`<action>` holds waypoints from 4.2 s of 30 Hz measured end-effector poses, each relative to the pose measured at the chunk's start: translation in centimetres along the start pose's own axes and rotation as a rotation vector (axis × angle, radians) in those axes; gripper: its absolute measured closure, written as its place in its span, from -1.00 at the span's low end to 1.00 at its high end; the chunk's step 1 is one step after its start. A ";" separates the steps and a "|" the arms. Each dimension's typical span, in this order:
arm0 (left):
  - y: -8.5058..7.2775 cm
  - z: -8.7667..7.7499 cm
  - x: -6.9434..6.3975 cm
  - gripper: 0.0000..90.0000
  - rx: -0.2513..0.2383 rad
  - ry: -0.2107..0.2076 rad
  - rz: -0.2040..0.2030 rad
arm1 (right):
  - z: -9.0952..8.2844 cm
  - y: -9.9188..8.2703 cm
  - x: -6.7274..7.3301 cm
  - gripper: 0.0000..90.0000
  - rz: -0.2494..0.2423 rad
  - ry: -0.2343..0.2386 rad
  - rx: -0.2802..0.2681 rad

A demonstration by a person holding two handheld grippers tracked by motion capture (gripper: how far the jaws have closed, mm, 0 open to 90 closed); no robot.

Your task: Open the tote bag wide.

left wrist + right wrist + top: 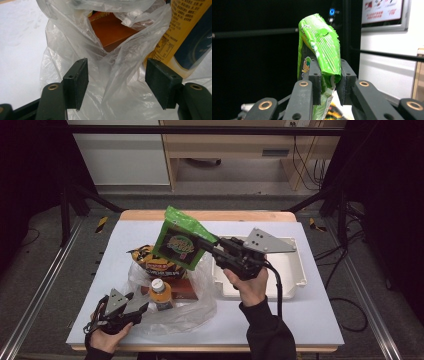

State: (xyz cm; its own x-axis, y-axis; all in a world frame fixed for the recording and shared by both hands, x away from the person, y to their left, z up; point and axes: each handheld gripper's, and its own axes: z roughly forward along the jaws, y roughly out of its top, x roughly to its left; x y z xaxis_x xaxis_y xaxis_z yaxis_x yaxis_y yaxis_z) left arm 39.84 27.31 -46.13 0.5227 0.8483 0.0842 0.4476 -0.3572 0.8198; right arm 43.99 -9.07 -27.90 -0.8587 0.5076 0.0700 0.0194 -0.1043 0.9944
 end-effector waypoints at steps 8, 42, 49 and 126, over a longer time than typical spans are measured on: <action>0.0 0.0 0.0 -0.22 -0.001 -0.001 0.001 | 3.2 -1.9 1.3 0.70 0.006 0.061 0.079; 2.8 -3.0 0.1 -0.60 -0.151 -0.071 -0.022 | -8.2 -2.5 -7.8 0.69 0.016 -0.282 0.142; 4.0 -4.1 0.9 -0.66 -0.186 -0.077 -0.047 | -9.5 -3.9 -9.1 0.69 0.012 -0.318 0.215; 1.7 -2.4 5.6 -0.28 -0.152 0.043 -0.204 | -1.0 -13.0 -17.5 -0.55 -0.019 -0.626 0.424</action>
State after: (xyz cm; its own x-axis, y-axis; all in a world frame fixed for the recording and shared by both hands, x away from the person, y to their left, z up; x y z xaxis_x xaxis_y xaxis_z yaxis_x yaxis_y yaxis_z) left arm 41.78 32.37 -42.86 0.3997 0.9140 -0.0701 0.4246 -0.1169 0.8978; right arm 58.26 -17.43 -42.11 -0.4117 0.9104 -0.0410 0.3115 0.1829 0.9325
